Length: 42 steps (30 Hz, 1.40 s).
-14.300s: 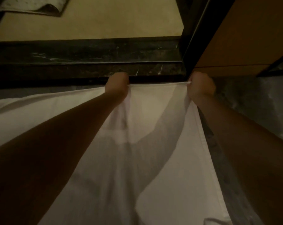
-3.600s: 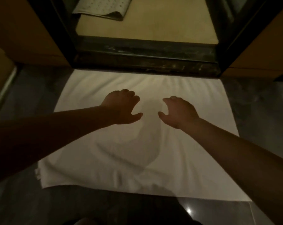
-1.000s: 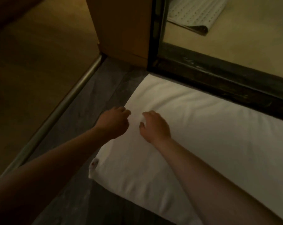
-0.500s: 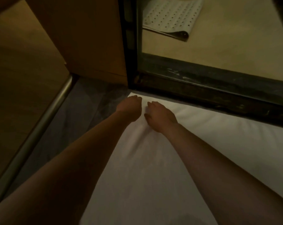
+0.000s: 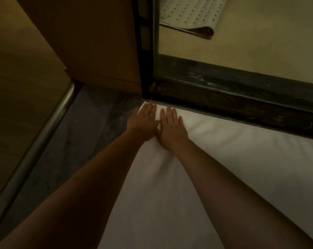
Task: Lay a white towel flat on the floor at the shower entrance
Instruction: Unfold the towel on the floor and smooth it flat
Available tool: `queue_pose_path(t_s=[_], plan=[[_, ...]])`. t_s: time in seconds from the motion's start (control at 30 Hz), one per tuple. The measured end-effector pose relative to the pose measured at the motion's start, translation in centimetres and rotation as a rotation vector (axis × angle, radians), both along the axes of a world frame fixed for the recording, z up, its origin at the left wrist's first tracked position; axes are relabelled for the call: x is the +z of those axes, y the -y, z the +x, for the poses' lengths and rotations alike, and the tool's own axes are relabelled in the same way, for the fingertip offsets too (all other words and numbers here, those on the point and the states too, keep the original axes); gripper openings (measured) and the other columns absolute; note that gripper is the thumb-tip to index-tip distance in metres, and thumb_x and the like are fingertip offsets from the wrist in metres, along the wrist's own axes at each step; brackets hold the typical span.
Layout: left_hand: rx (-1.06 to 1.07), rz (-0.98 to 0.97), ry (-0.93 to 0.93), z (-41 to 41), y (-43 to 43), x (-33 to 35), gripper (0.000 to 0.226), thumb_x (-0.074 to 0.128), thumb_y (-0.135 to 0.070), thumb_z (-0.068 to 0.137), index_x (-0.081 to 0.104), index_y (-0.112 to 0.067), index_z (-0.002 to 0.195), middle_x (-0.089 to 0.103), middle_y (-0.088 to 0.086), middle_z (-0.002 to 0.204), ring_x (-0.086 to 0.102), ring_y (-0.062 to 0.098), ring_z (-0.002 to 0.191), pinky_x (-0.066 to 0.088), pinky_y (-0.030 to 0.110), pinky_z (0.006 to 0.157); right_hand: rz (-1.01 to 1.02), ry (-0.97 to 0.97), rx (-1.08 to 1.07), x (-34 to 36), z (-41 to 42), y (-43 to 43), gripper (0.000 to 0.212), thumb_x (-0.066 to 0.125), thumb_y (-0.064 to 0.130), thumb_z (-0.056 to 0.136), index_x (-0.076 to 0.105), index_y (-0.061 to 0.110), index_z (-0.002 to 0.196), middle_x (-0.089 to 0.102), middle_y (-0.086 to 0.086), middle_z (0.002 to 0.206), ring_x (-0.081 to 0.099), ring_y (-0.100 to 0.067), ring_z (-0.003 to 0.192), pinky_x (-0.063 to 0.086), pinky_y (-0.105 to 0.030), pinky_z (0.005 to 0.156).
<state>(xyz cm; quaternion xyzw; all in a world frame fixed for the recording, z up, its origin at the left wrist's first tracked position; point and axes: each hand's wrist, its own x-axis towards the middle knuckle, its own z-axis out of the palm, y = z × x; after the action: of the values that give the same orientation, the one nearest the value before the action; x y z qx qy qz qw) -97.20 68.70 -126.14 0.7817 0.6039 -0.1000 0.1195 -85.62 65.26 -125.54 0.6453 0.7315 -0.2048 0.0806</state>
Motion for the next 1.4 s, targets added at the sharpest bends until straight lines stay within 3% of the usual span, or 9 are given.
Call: queue_pose_path(t_s=[0.13,0.27,0.47,0.67,0.77,0.87,0.97,1.1,1.4], plan=[[-0.023,0.092,0.072,0.4,1.3,0.1,0.055,0.028,-0.031,0.101,0.01,-0.014,0.149,0.006,0.005,0.158,0.006,0.018,0.144,0.011,0.036,0.115,-0.028,-0.046,0.037,0.3,0.9,-0.4,0.067,0.023,0.045,0.1,-0.013,0.015,0.149,-0.019,-0.009,0.157,-0.018,-0.023,0.143,-0.003,-0.04,0.119],[-0.001,0.038,0.188,0.1,2.5,-1.2,0.058,0.025,-0.04,0.1,0.006,-0.018,0.149,0.002,0.002,0.158,0.002,0.016,0.144,0.006,0.035,0.114,0.129,0.002,-0.062,-0.3,1.5,1.5,0.066,0.023,0.043,0.1,-0.007,0.011,0.149,-0.012,-0.011,0.158,-0.013,-0.024,0.145,-0.002,-0.041,0.119],[0.041,0.059,0.142,0.6,1.9,-1.7,0.063,0.023,-0.046,0.098,0.0,-0.017,0.149,-0.002,0.004,0.158,-0.001,0.017,0.144,0.001,0.035,0.113,0.117,0.006,-0.081,-1.0,2.3,2.5,0.069,0.023,0.051,0.098,-0.011,0.018,0.149,-0.017,-0.013,0.157,-0.015,-0.027,0.144,-0.002,-0.042,0.119],[0.071,-0.055,0.108,0.6,0.1,-0.5,0.061,0.023,-0.042,0.1,-0.001,-0.016,0.149,-0.004,0.004,0.158,0.001,0.02,0.144,0.007,0.04,0.115,0.015,-0.019,0.006,0.3,2.9,0.1,0.067,0.024,0.046,0.1,-0.013,0.019,0.149,-0.019,-0.013,0.156,-0.017,-0.026,0.144,-0.003,-0.041,0.119],[0.114,-0.059,0.095,1.3,-0.3,0.0,0.059,0.023,-0.042,0.1,0.005,-0.016,0.149,0.002,0.004,0.158,0.006,0.021,0.144,0.01,0.04,0.115,0.074,-0.016,-0.005,0.4,3.5,1.0,0.068,0.023,0.047,0.1,-0.009,0.014,0.149,-0.015,-0.012,0.157,-0.015,-0.024,0.144,-0.002,-0.04,0.119],[0.129,0.057,0.158,2.2,0.6,-0.4,0.056,0.023,-0.041,0.1,0.011,-0.015,0.149,0.009,0.005,0.158,0.011,0.021,0.144,0.013,0.039,0.114,0.165,-0.004,-0.133,-0.7,3.5,3.1,0.072,0.02,0.052,0.097,-0.009,0.012,0.149,-0.015,-0.012,0.157,-0.014,-0.025,0.144,-0.003,-0.04,0.118],[0.018,0.085,0.183,2.6,2.0,-1.9,0.057,0.024,-0.042,0.099,0.006,-0.021,0.149,0.002,0.004,0.158,0.002,0.02,0.144,0.006,0.037,0.114,0.198,-0.005,-0.2,-1.8,3.7,3.7,0.071,0.018,0.054,0.097,-0.01,0.016,0.15,-0.015,-0.013,0.157,-0.014,-0.027,0.144,-0.004,-0.041,0.118],[0.029,0.062,0.147,1.6,1.7,-3.3,0.067,0.023,-0.052,0.096,-0.009,-0.027,0.148,-0.013,0.005,0.157,-0.01,0.022,0.144,-0.004,0.037,0.112,0.201,-0.032,-0.155,-2.1,4.1,2.6,0.068,0.019,0.054,0.097,-0.007,0.021,0.15,-0.017,-0.014,0.157,-0.015,-0.028,0.144,-0.003,-0.042,0.118],[0.116,-0.11,0.063,2.6,-0.2,-1.2,0.07,0.026,-0.05,0.097,-0.014,-0.024,0.147,-0.018,0.009,0.156,-0.01,0.026,0.143,0.004,0.044,0.115,0.08,-0.019,-0.055,-0.4,5.8,1.5,0.067,0.023,0.049,0.099,-0.009,0.019,0.15,-0.015,-0.013,0.157,-0.014,-0.026,0.144,-0.001,-0.04,0.119]])
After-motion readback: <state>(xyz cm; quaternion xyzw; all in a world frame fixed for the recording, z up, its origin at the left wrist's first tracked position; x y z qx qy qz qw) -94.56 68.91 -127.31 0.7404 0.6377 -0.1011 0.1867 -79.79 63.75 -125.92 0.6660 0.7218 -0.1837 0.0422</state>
